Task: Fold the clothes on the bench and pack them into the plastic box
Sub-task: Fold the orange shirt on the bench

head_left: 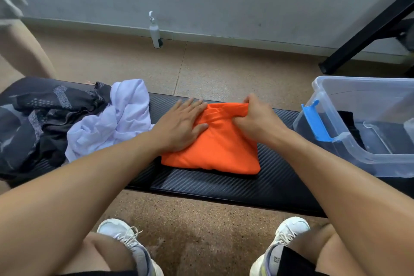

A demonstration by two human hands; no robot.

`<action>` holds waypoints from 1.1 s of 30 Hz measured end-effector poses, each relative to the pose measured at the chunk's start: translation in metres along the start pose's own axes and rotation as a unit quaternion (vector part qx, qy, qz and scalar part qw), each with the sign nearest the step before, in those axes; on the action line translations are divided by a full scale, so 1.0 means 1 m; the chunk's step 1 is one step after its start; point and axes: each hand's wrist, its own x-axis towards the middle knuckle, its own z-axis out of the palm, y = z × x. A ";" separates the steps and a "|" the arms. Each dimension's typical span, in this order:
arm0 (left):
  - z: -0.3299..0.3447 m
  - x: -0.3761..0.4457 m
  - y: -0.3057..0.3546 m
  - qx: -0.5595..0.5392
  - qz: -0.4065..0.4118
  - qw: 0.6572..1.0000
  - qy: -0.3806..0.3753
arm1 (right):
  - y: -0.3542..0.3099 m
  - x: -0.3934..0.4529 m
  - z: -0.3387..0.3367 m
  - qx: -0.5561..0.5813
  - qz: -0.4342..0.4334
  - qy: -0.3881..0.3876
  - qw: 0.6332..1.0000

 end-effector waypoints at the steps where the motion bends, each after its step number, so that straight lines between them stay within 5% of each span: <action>1: 0.000 -0.001 0.001 0.023 0.007 0.999 0.031 | -0.003 -0.004 -0.004 0.027 -0.007 0.012 1.000; 6: -0.017 -0.010 0.036 -0.020 0.039 0.966 0.255 | -0.002 -0.014 -0.016 0.062 -0.008 0.042 0.997; 11: -0.026 -0.039 0.088 -0.201 -0.053 0.978 -0.032 | -0.011 -0.027 -0.019 0.268 0.014 -0.024 0.963; 17: -0.014 -0.047 0.088 -0.267 -0.084 0.960 -0.028 | -0.014 -0.039 -0.025 0.361 0.026 -0.154 0.920; 25: -0.045 -0.053 0.043 -0.363 -0.092 0.905 -0.203 | -0.009 -0.045 -0.048 0.228 -0.026 -0.346 0.909; 29: -0.052 -0.050 0.029 -0.415 -0.145 0.889 -0.129 | -0.006 -0.040 -0.037 0.081 -0.036 -0.257 0.962; 33: -0.057 -0.052 0.023 -0.355 -0.145 0.917 -0.112 | -0.002 -0.026 -0.021 -0.027 0.004 -0.168 0.985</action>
